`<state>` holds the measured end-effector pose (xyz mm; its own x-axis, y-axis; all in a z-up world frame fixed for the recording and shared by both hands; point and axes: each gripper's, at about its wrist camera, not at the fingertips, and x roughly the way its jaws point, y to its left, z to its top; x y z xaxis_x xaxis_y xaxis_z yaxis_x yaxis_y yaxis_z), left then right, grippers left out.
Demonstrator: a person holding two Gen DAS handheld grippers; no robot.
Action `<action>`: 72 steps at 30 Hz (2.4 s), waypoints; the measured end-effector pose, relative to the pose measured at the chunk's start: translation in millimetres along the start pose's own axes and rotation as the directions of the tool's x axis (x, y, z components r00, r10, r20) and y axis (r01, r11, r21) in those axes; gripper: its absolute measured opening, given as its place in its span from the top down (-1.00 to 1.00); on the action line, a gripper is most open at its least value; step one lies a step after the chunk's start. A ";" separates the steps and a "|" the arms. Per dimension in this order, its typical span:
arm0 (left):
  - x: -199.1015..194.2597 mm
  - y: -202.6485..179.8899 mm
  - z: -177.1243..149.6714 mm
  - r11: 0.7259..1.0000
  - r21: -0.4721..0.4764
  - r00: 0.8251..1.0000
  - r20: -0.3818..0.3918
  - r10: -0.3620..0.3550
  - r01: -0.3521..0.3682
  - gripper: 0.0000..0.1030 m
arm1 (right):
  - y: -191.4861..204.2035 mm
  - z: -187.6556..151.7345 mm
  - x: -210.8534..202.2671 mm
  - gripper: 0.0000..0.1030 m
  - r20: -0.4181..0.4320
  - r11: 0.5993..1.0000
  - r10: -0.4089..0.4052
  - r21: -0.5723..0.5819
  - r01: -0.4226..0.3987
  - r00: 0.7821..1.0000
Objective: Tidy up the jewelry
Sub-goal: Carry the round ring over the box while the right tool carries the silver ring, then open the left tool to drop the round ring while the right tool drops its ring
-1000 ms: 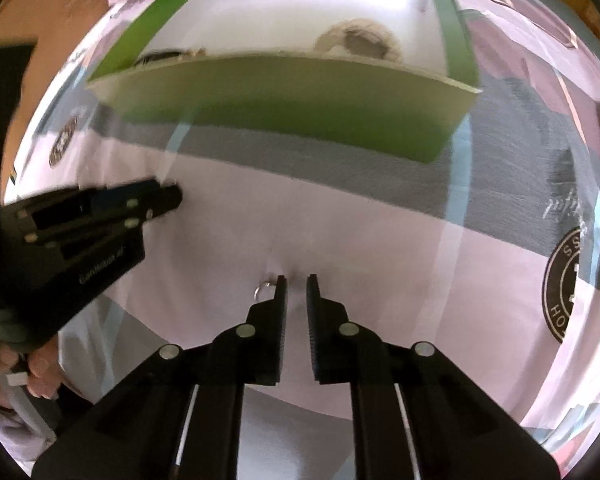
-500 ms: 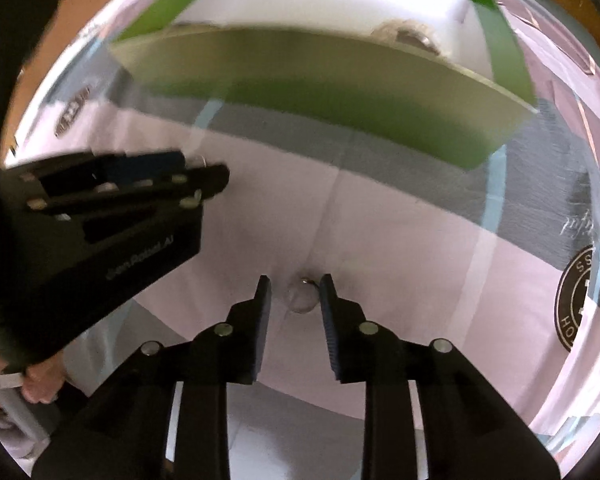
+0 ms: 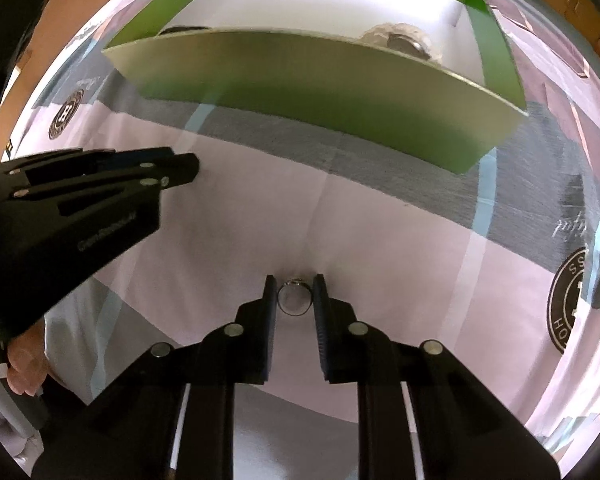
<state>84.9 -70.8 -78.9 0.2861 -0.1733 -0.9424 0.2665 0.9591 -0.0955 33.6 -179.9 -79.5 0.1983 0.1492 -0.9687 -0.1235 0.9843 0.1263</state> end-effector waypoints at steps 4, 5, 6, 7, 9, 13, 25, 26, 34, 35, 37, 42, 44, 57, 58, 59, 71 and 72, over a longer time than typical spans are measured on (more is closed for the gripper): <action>-7.8 3.5 -5.4 1.000 0.011 1.000 0.009 0.001 -0.001 0.66 | -9.9 -0.4 -4.1 0.65 0.009 1.000 0.005 0.018 -0.005 1.000; -7.1 1.9 -5.9 1.000 0.013 1.000 0.006 0.003 -0.003 0.66 | -14.4 -2.1 -5.4 0.65 0.007 1.000 0.004 0.018 -0.004 1.000; -6.2 0.3 -6.3 1.000 0.017 1.000 0.004 0.006 -0.007 0.66 | -15.2 -2.7 -4.3 0.65 0.002 1.000 0.001 0.019 -0.001 1.000; -5.9 -0.5 -6.8 1.000 0.022 1.000 0.002 0.010 -0.010 0.66 | -14.9 -2.5 -3.5 0.65 -0.001 1.000 0.000 0.018 0.000 1.000; -5.1 -3.0 -5.9 0.999 0.029 1.000 0.004 0.016 -0.016 0.66 | -17.2 -2.8 -5.4 0.65 0.000 1.000 -0.005 0.011 0.005 1.000; -5.7 -8.7 -3.1 0.999 0.034 0.999 0.017 0.031 -0.031 0.66 | -6.9 -1.9 -2.9 0.65 0.005 1.000 -0.010 0.016 0.010 1.000; -61.8 -17.5 -1.7 0.993 0.040 0.957 0.271 0.099 -0.114 0.66 | -10.8 0.9 -67.5 0.65 0.321 0.999 -0.026 0.030 0.017 0.947; -70.8 -18.0 -1.8 0.993 0.037 0.946 0.310 0.098 -0.115 0.66 | -12.7 0.8 -76.5 0.65 0.365 0.999 -0.032 0.036 0.020 0.930; -133.2 -12.3 3.9 0.996 -0.002 0.838 0.540 0.075 -0.088 0.66 | -40.0 -1.8 -139.8 0.65 0.651 0.989 -0.005 0.116 -0.093 0.759; -138.5 -10.7 6.0 0.997 -0.011 0.824 0.562 0.074 -0.082 0.66 | -41.8 0.8 -145.4 0.65 0.669 0.987 -0.008 0.126 -0.103 0.743; -143.9 -10.6 6.7 0.997 -0.021 0.809 0.582 0.075 -0.078 0.66 | -46.8 6.8 -152.3 0.65 0.705 0.980 -0.010 0.148 -0.133 0.709; -139.2 -2.2 14.1 0.994 -0.058 0.810 0.576 0.110 -0.094 0.66 | -48.9 26.4 -145.4 0.64 0.698 0.967 -0.004 0.186 -0.176 0.716; -132.9 -1.0 20.4 0.995 -0.052 0.819 0.564 0.104 -0.091 0.66 | -42.9 35.1 -138.3 0.64 0.685 0.970 0.000 0.176 -0.165 0.729; -105.6 8.7 43.8 0.993 -0.058 0.834 0.539 0.115 -0.099 0.66 | -25.9 63.3 -97.3 0.65 0.617 0.976 -0.025 0.185 -0.114 0.786; -104.5 8.7 44.6 0.994 -0.058 0.836 0.537 0.111 -0.095 0.66 | -24.7 63.6 -94.8 0.65 0.613 0.977 -0.030 0.186 -0.106 0.790; -103.5 8.0 45.4 0.994 -0.054 0.838 0.535 0.108 -0.094 0.66 | -23.7 64.2 -91.9 0.65 0.606 0.977 -0.031 0.187 -0.105 0.795; -85.2 0.4 47.0 0.988 -0.006 0.856 0.498 0.136 -0.153 0.66 | -15.2 75.3 -73.9 0.65 0.562 0.979 -0.023 0.178 -0.094 0.827; -83.3 0.2 47.3 0.988 -0.004 0.860 0.492 0.137 -0.155 0.66 | -14.8 76.0 -71.6 0.65 0.555 0.980 -0.023 0.178 -0.091 0.831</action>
<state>104.6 -66.8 14.8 0.7352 -0.1277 -0.6657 0.2152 0.9753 0.0505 95.2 -198.0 4.2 0.7075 0.1535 -0.6898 0.0336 0.9677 0.2498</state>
